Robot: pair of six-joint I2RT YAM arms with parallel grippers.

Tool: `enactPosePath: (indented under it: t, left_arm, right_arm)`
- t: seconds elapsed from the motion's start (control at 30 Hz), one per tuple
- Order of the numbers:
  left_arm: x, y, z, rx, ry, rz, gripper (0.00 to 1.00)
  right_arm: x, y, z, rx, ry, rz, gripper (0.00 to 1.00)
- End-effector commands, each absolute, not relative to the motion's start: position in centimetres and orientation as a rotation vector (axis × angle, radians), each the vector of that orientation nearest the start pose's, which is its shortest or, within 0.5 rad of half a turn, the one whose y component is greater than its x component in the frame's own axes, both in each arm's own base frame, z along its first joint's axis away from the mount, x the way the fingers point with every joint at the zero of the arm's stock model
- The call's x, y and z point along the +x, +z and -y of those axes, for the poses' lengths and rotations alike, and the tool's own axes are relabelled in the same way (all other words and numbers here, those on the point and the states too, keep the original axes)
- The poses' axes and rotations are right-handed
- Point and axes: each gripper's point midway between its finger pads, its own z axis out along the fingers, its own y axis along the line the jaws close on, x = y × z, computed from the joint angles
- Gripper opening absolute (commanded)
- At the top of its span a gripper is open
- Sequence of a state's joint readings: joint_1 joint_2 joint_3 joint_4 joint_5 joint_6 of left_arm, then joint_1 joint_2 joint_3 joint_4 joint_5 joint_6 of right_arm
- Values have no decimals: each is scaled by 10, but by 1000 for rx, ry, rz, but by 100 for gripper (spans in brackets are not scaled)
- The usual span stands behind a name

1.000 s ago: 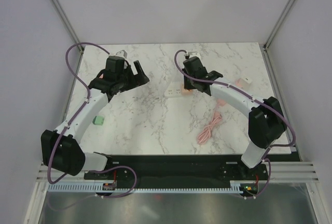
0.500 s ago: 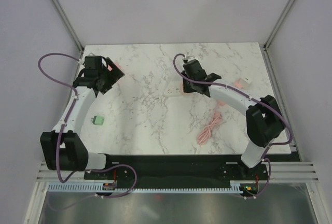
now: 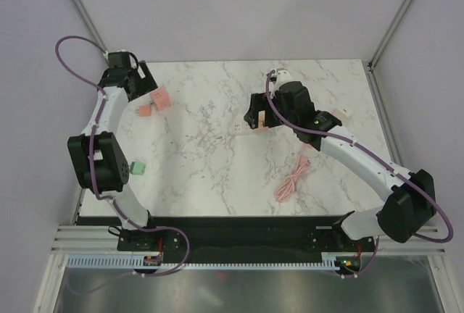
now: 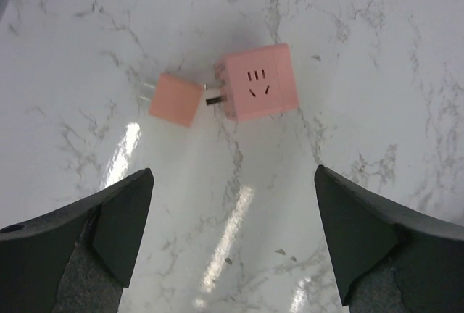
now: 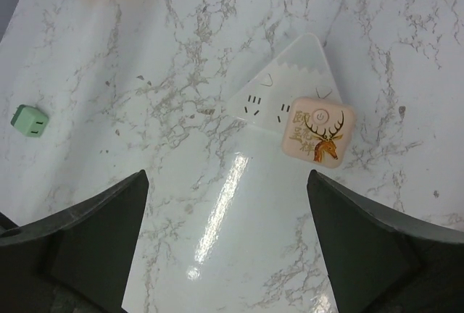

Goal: Insert the plug

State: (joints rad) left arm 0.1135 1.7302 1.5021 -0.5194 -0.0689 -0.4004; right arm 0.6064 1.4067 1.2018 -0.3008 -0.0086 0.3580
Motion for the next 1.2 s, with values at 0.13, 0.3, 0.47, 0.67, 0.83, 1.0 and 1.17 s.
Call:
enactPosePath:
  t: [0.13, 0.3, 0.47, 0.67, 0.83, 1.0, 1.17]
  left_arm:
    - [531, 165, -79, -41, 211, -2301, 100]
    - [546, 123, -78, 28, 155, -2367, 100]
    - [556, 105, -70, 59, 101, -2393, 100]
    - [569, 91, -67, 61, 66, -2401, 100]
    - [572, 87, -48, 50, -30, -2418, 100]
    - [560, 89, -25, 35, -95, -2439, 98]
    - [544, 98, -1, 16, -202, -2445, 93]
  right_arm:
    - [335, 272, -250, -309, 621, -1911, 98]
    - [340, 278, -234, -314, 521, -1867, 98]
    - [343, 276, -232, -325, 493, -1866, 98]
    - [345, 265, -235, -322, 502, -1892, 98]
    - [345, 264, -237, -318, 513, -1899, 98]
    - [342, 267, -238, -300, 536, -1897, 98]
    - [334, 271, -244, -291, 612, -1901, 98]
